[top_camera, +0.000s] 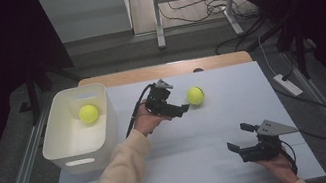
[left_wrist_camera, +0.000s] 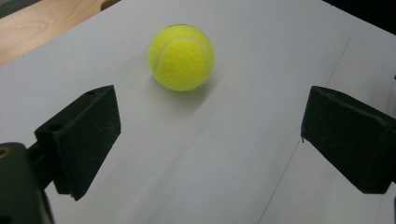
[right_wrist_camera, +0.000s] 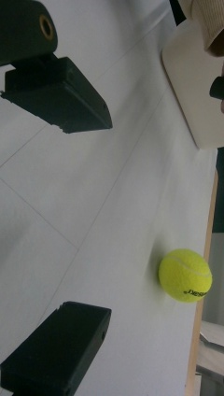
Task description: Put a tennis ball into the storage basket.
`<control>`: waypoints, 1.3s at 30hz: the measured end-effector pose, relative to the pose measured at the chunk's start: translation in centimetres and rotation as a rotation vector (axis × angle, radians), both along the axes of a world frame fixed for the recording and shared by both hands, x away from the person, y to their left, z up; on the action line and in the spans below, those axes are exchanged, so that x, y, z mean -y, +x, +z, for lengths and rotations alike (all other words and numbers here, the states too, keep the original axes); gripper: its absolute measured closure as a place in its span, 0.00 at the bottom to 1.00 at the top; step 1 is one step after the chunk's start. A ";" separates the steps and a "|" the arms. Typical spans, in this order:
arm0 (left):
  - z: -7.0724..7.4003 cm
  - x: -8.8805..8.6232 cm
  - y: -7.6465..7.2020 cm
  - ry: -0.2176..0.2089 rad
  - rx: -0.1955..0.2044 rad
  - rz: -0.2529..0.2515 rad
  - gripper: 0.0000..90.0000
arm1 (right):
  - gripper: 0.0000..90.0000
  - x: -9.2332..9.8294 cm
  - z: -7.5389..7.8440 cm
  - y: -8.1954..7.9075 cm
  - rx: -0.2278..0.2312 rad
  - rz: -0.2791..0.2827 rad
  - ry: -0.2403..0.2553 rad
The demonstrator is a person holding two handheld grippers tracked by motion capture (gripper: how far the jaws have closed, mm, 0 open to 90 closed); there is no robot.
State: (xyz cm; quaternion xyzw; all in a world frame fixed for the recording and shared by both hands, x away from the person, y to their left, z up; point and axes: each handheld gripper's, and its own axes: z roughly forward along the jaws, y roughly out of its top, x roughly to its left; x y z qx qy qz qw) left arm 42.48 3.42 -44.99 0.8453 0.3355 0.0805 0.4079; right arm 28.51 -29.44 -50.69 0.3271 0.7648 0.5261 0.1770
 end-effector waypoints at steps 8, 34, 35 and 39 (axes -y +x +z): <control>-0.2 1.1 0.6 0.007 0.001 -0.013 0.06 | 0.10 0.0 0.0 0.0 -0.003 0.000 0.000; -0.6 2.9 2.1 0.007 -0.001 -0.021 0.07 | 0.10 0.0 0.0 -0.1 -0.009 0.003 0.002; -0.6 3.0 2.1 0.009 0.001 -0.021 0.07 | 0.10 0.0 0.0 -0.1 -0.009 0.003 0.001; -0.6 3.0 2.4 0.008 0.003 -0.022 0.07 | 0.10 0.0 0.0 -0.1 -0.010 0.003 0.000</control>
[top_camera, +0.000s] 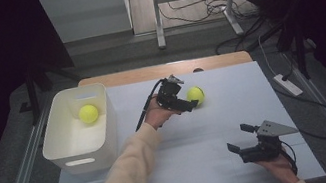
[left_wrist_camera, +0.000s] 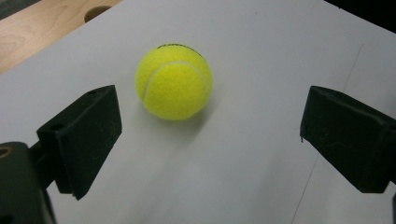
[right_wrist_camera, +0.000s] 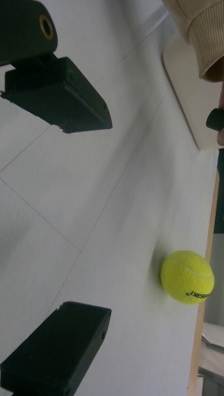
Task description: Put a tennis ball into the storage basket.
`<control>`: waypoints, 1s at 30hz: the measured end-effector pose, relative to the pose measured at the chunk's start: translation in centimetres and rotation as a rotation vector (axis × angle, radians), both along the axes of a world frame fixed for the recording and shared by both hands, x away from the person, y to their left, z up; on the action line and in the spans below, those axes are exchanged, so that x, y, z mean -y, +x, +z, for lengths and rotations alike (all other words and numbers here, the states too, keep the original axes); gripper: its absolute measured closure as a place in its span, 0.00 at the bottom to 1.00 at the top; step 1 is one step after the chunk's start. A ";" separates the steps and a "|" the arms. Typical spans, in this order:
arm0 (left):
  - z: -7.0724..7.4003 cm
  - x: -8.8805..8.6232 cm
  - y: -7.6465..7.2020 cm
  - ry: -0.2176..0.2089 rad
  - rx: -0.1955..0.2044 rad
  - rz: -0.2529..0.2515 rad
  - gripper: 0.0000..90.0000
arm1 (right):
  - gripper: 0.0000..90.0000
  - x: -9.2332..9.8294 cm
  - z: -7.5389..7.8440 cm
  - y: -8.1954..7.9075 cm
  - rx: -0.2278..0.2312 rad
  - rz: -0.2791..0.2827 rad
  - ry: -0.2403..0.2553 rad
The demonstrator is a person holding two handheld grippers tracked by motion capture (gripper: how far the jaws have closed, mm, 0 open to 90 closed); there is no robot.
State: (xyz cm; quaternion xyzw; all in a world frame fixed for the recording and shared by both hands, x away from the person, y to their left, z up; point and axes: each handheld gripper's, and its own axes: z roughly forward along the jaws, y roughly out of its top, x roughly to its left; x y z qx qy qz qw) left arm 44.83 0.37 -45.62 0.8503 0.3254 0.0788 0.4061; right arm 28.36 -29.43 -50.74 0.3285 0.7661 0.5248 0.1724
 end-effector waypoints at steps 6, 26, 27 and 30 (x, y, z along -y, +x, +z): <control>-0.1 0.2 0.3 -0.001 0.000 0.000 0.07 | 0.10 0.0 0.0 0.0 -0.002 0.000 0.000; -1.3 1.1 1.7 -0.002 -0.012 0.006 0.07 | 0.10 0.1 -0.1 0.1 -0.001 -0.001 -0.001; -1.3 1.2 1.7 -0.002 -0.013 0.006 0.07 | 0.10 0.1 -0.1 0.1 -0.001 -0.001 -0.001; -1.5 1.3 1.9 0.001 -0.014 0.007 0.07 | 0.10 0.1 -0.1 0.1 -0.002 0.000 -0.001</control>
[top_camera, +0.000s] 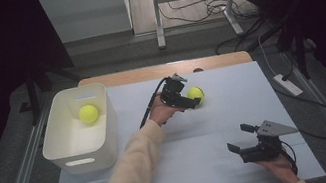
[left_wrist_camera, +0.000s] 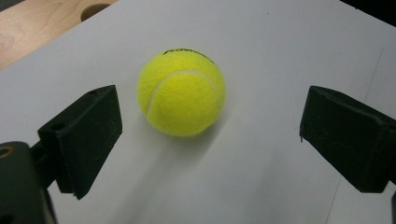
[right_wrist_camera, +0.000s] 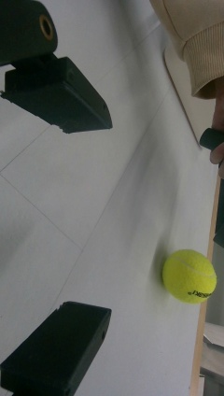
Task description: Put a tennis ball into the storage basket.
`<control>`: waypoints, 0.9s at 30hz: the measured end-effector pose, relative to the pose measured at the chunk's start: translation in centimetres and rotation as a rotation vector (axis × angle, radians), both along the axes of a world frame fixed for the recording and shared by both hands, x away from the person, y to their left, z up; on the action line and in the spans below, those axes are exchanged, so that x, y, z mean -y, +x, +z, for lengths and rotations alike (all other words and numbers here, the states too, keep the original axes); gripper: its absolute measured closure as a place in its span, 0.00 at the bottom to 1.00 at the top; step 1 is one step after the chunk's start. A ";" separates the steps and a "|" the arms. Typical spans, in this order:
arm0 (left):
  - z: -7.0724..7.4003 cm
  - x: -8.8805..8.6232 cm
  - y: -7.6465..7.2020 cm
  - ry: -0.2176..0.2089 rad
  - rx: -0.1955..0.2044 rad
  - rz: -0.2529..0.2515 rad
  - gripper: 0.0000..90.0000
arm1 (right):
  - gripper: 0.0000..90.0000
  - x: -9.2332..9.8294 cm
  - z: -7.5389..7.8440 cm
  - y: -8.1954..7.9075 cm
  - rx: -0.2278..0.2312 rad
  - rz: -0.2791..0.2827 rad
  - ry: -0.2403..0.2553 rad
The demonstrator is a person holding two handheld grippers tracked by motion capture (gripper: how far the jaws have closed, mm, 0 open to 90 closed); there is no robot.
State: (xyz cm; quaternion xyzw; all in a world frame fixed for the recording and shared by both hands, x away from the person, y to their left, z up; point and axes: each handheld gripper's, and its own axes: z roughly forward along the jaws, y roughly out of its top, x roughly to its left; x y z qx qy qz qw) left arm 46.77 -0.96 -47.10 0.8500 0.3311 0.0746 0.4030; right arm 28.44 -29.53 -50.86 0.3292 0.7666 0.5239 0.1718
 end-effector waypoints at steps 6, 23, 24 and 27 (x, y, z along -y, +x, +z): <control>-0.3 0.4 0.5 0.005 -0.006 0.000 0.07 | 0.10 0.0 0.0 0.0 0.001 0.001 -0.001; -1.1 1.1 2.0 0.014 -0.014 0.007 0.07 | 0.10 0.0 -0.2 0.2 -0.005 0.001 -0.002; -1.1 1.3 2.1 0.017 -0.013 0.007 0.07 | 0.10 0.0 -0.2 0.2 -0.005 0.001 -0.002; -1.1 1.6 2.3 0.018 -0.011 0.005 0.08 | 0.10 0.0 -0.2 0.2 -0.005 0.001 -0.001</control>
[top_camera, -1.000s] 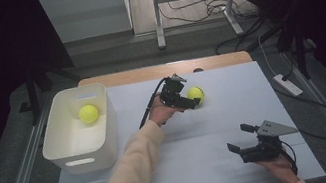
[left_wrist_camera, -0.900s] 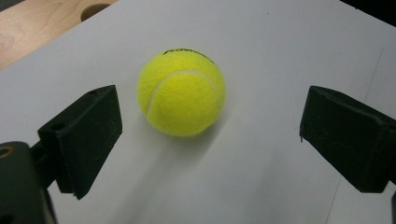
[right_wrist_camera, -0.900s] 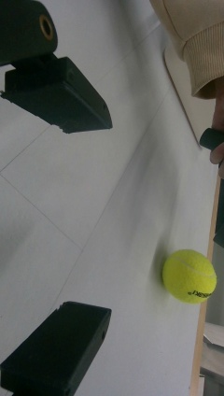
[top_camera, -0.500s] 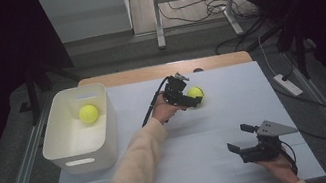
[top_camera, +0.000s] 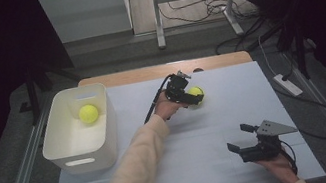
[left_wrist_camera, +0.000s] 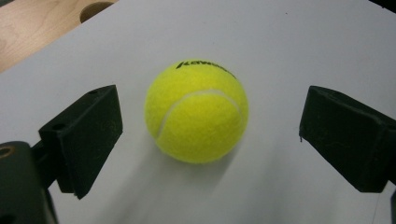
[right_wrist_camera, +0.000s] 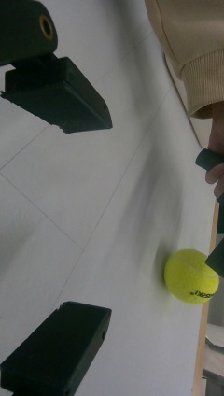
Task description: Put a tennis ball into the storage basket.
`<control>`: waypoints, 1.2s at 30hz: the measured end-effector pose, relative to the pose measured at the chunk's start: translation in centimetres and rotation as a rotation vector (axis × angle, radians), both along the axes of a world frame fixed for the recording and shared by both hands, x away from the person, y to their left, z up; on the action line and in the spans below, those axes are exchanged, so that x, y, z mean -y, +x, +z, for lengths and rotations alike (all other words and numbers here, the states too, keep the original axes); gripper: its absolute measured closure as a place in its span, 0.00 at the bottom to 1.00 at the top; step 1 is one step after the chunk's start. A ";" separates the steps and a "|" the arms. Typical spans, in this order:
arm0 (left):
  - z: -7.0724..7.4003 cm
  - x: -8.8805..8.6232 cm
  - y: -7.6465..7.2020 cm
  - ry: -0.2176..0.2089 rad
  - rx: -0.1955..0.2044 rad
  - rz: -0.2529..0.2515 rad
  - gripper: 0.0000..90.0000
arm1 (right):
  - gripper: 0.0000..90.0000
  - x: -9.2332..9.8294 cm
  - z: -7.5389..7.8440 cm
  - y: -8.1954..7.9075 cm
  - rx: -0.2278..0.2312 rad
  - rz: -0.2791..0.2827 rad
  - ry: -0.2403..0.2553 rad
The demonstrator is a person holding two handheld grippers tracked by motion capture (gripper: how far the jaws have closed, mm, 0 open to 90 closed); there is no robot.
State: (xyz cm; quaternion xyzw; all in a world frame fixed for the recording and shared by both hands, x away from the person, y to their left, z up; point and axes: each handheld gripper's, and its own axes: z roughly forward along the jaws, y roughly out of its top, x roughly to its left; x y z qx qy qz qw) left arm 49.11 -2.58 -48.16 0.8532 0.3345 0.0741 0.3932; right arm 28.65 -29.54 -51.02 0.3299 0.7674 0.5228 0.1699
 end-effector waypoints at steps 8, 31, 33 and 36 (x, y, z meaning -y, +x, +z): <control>-0.3 0.6 0.5 0.007 -0.003 -0.002 0.08 | 0.10 0.0 0.0 0.0 -0.002 0.001 0.000; -2.5 1.5 2.0 0.040 -0.061 0.012 0.26 | 0.10 0.2 0.0 -0.1 -0.004 -0.002 0.001; -2.5 1.6 1.9 0.044 -0.057 0.012 0.28 | 0.10 0.2 -0.1 -0.1 -0.004 -0.003 0.001; -2.3 1.7 1.8 0.061 -0.056 0.011 0.29 | 0.10 0.2 -0.1 -0.1 -0.004 -0.005 0.001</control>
